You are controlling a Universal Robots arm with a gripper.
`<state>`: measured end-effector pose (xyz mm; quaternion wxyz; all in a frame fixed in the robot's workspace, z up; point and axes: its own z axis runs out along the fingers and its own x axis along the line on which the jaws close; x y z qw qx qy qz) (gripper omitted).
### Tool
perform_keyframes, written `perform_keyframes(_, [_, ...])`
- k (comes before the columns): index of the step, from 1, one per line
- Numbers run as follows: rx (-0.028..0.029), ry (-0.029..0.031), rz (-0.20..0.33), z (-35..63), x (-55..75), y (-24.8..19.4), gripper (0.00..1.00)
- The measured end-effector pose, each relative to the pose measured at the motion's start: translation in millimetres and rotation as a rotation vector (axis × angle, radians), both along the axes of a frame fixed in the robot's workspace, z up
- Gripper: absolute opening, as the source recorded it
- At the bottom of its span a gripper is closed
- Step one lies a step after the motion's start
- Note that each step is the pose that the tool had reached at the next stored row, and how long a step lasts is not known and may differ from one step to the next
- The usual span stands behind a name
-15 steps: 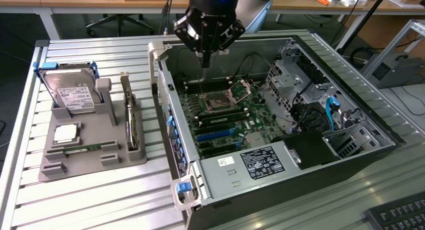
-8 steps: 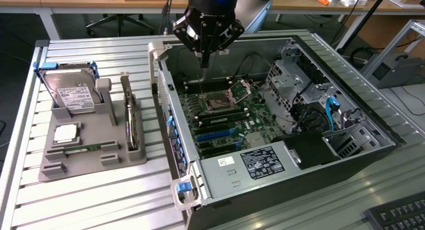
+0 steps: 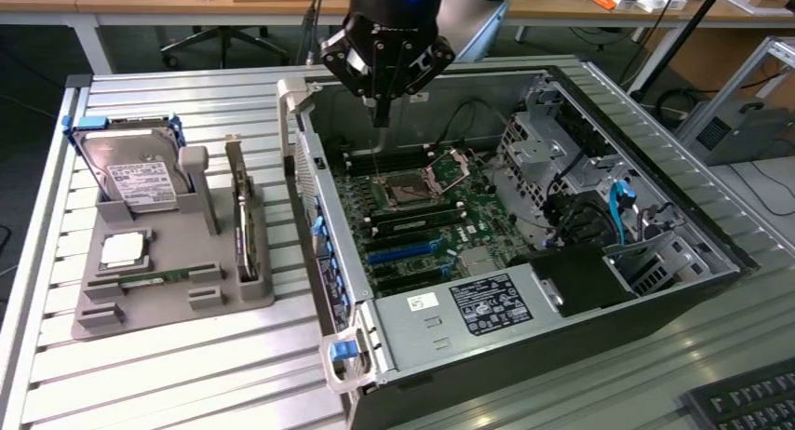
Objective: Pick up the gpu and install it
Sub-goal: 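Reach for the gpu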
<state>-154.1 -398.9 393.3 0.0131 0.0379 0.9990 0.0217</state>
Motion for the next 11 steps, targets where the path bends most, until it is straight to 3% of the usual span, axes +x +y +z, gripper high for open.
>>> perform_keyframes(11, [0.0,0.0,0.0,0.0,-3.4,0.0,0.1])
